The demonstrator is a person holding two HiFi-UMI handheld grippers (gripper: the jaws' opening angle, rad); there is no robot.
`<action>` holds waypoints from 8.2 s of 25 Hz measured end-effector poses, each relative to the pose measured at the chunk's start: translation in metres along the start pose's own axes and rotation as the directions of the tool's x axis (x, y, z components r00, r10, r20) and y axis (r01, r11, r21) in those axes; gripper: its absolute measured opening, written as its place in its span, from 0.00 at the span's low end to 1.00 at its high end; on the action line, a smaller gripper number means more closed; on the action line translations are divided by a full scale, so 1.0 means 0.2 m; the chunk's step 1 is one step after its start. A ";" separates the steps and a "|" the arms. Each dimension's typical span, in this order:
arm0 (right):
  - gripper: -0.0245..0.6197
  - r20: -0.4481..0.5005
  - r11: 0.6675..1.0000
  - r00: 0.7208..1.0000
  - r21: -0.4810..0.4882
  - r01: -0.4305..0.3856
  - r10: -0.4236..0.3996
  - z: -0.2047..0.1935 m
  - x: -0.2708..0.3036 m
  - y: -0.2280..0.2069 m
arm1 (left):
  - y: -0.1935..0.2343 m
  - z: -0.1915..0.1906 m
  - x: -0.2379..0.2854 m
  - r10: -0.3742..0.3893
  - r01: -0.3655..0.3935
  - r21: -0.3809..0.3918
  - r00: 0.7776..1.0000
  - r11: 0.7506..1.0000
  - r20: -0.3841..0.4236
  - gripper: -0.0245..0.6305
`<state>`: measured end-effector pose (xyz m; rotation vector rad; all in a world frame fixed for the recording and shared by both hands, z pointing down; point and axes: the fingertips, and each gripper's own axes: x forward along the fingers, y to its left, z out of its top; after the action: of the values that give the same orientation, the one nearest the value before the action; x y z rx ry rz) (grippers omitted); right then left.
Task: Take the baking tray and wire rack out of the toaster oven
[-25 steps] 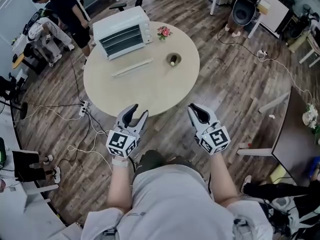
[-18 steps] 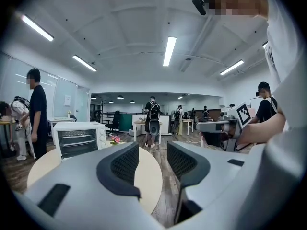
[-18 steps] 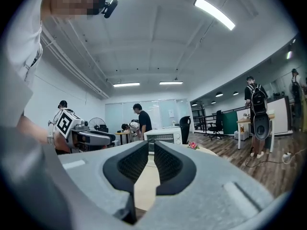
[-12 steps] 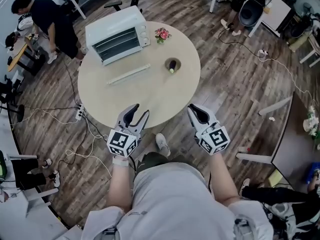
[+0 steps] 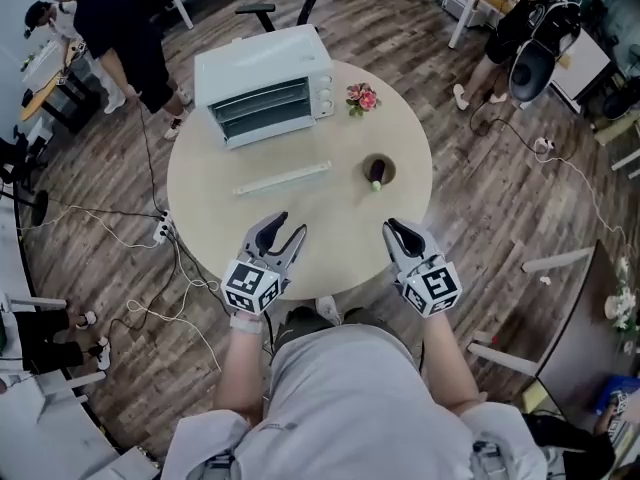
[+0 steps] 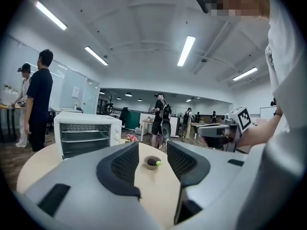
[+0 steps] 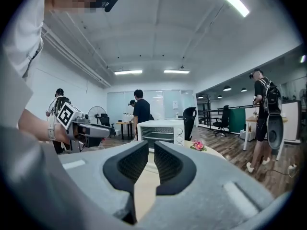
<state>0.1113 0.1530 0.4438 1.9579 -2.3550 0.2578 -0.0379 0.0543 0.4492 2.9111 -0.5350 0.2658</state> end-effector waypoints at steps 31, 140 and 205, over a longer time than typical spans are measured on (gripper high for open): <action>0.09 -0.175 0.919 0.904 0.019 -0.393 0.390 -0.01 1.27 -0.26 | 0.99 -0.16 0.36 0.383 -0.379 -0.331 0.922 0.864 -0.057 0.29; 0.09 -0.303 0.951 0.905 0.180 -0.252 0.298 -0.40 0.78 -0.25 | 1.34 -0.65 0.38 0.596 0.206 -0.971 0.767 0.118 0.236 0.13; 0.09 -0.353 0.879 0.807 0.246 -0.407 0.473 -0.58 0.68 0.44 | 1.12 -1.46 -0.67 0.547 -0.146 -0.985 0.820 -0.088 -0.171 0.46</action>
<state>-0.0076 0.0561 0.5726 1.2003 -2.5122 0.8165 -0.2843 -0.0508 0.7343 1.2378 -1.0076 -0.4141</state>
